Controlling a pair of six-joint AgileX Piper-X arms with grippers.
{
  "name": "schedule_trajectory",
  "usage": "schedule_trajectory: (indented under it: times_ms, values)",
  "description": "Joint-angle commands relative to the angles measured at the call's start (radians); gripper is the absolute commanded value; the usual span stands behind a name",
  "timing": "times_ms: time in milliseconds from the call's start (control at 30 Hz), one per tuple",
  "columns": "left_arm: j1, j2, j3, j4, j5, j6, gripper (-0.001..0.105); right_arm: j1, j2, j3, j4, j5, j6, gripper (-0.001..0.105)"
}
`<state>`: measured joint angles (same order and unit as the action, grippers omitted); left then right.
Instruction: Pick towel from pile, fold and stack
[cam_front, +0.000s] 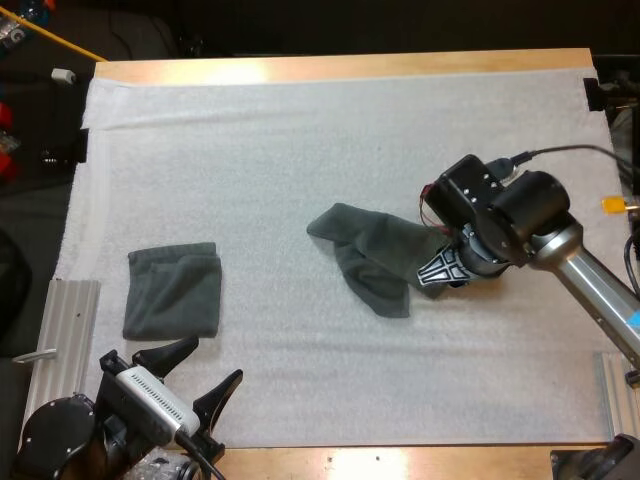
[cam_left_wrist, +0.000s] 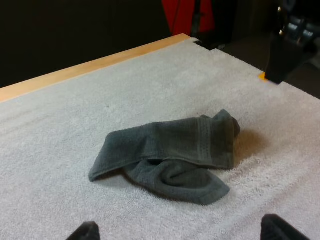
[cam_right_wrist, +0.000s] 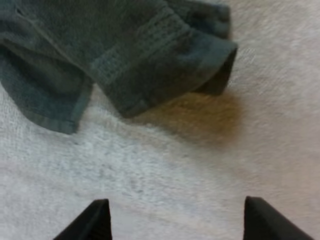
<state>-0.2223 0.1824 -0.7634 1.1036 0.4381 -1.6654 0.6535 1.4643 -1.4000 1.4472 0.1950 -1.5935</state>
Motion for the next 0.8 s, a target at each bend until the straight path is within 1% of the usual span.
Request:
schedule_trajectory:
  times_ms: [0,167,300,433,567,667,767]
  values:
    - [-0.004,0.002,-0.009,-0.001,0.007,-0.006,0.062,0.001,-0.004,0.018,-0.027,-0.02,0.015,0.055]
    - [-0.004,0.002,-0.009,0.042,0.007,-0.006,0.062,0.001,-0.004,0.126,-0.162,-0.043,0.061,0.055]
    - [-0.004,0.002,-0.009,0.109,0.007,-0.006,0.062,-0.016,-0.004,0.21,-0.269,-0.049,0.126,0.055]
    - [-0.004,0.002,-0.009,0.157,0.007,-0.006,0.062,-0.06,-0.004,0.287,-0.368,-0.114,0.181,0.055]
    - [-0.004,0.002,-0.009,0.186,0.007,-0.006,0.062,-0.103,-0.004,0.358,-0.46,-0.156,0.209,0.055]
    - [-0.004,0.002,-0.009,0.194,0.007,-0.006,0.062,-0.138,-0.004,0.415,-0.544,-0.212,0.23,0.055]
    - [-0.004,0.002,-0.009,0.206,0.007,-0.006,0.062,-0.168,0.005,0.462,-0.606,-0.252,0.247,0.048]
